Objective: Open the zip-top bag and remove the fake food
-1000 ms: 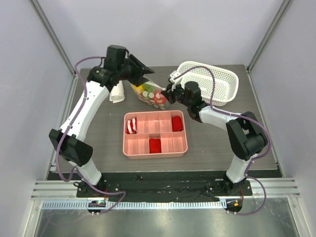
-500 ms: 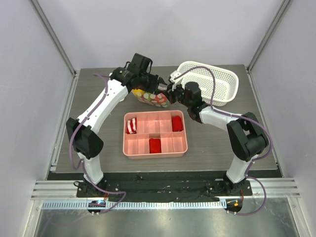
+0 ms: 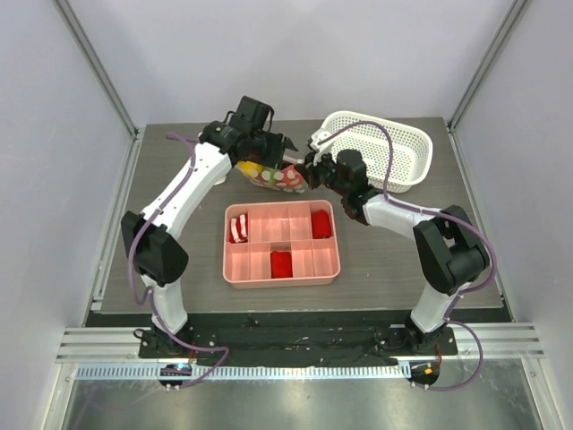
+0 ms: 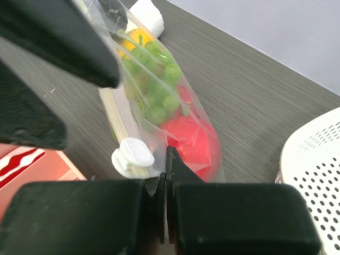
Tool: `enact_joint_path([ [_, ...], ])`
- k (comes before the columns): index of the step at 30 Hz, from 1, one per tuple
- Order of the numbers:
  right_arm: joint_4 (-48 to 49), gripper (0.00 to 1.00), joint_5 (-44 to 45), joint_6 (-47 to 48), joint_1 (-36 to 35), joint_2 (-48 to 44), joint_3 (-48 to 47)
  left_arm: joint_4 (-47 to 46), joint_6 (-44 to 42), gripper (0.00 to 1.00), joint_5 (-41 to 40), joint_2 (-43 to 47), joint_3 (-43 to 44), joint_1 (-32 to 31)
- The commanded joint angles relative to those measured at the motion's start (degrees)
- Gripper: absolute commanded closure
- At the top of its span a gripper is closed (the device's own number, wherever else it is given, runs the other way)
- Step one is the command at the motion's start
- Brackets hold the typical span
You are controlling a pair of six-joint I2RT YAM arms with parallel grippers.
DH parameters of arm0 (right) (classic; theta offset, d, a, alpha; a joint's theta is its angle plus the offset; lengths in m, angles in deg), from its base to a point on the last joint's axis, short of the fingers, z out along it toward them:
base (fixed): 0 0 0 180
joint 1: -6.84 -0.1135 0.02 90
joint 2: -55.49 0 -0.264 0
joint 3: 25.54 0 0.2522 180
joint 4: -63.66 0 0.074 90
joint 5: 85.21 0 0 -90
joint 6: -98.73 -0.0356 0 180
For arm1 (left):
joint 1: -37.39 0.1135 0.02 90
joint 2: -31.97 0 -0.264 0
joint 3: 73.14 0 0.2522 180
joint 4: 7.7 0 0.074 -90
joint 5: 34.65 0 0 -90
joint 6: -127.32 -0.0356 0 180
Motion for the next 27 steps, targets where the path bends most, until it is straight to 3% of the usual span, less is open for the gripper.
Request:
enact_joint_path([
  [1,3.4,0.99,-0.4,-0.3,-0.1,-4.0,0.0,-2.3,-1.5,0.62,-1.4,-2.6,3.1,0.3],
  [14,2.7,0.99,-1.0,-0.3,-0.1,-5.0,1.0,-4.1,-0.5,0.76,-1.4,-4.4,2.6,-1.6],
  [20,2.5,0.99,-1.0,0.2,-0.1,-5.4,1.3,-3.6,-0.1,0.87,-1.4,-4.6,2.9,-2.2],
  [24,4.9,0.99,1.1,-1.8,-0.1,-6.1,3.0,-2.7,-0.5,1.0,-2.3,-3.7,1.4,-2.1],
  [27,8.0,0.99,2.4,-4.3,0.1,-6.3,4.6,-2.2,-1.6,1.0,-3.5,-2.6,-0.5,-1.6],
])
